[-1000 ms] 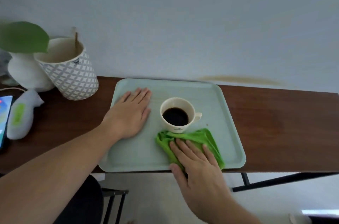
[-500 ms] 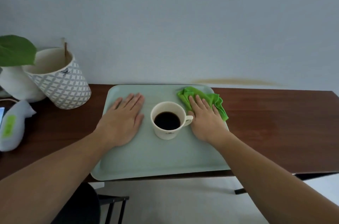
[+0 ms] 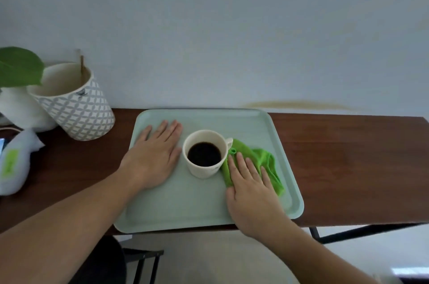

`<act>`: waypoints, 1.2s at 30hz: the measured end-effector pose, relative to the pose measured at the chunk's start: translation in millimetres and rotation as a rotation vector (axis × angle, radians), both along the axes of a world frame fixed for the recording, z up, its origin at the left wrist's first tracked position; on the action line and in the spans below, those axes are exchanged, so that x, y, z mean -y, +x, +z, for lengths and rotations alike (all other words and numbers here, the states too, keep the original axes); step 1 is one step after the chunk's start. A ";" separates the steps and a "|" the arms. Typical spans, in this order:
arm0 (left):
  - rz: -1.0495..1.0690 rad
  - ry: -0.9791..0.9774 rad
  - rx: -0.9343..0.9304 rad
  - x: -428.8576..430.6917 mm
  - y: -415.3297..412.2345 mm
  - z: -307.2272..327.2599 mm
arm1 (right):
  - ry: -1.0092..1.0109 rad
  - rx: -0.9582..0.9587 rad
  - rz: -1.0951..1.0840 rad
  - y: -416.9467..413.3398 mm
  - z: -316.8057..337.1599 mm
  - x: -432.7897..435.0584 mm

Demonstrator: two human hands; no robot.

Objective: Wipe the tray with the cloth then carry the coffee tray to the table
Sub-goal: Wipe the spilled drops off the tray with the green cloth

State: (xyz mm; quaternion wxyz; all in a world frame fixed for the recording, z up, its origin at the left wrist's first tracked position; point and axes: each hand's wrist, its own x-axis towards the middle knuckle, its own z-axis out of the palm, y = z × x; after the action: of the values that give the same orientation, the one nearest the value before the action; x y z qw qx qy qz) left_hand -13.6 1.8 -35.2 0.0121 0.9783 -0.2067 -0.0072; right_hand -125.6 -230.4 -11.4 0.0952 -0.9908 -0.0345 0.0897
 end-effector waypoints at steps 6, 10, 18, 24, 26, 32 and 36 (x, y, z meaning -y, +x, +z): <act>0.000 -0.013 0.009 0.0 -0.5 0.9 | 0.011 0.033 0.087 53.5 -7.8 3.6; -0.005 0.001 0.016 -0.3 -0.5 1.0 | -0.007 0.036 0.169 84.5 -7.3 4.3; 0.007 -0.030 0.018 -0.5 1.0 -0.8 | 0.016 0.041 0.012 77.8 -8.6 11.8; 0.024 -0.044 0.008 1.1 2.4 -1.9 | -0.013 0.085 -0.055 -26.3 -0.2 -3.4; 0.020 -0.042 0.009 1.2 2.8 -2.9 | 0.054 0.058 -0.020 -27.9 3.5 -5.0; -0.028 -0.063 0.050 -3.9 4.7 -8.8 | 0.032 0.076 -0.062 46.6 -6.3 16.8; -0.016 -0.013 0.078 -5.1 7.4 -11.3 | 0.022 0.115 -0.132 105.0 -9.2 42.1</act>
State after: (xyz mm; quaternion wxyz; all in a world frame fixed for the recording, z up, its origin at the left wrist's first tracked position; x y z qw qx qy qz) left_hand -6.2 6.9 -46.5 0.0100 0.9760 -0.2149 0.0324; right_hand -20.6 -272.5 -20.6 0.1098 -0.9933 0.0243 0.0259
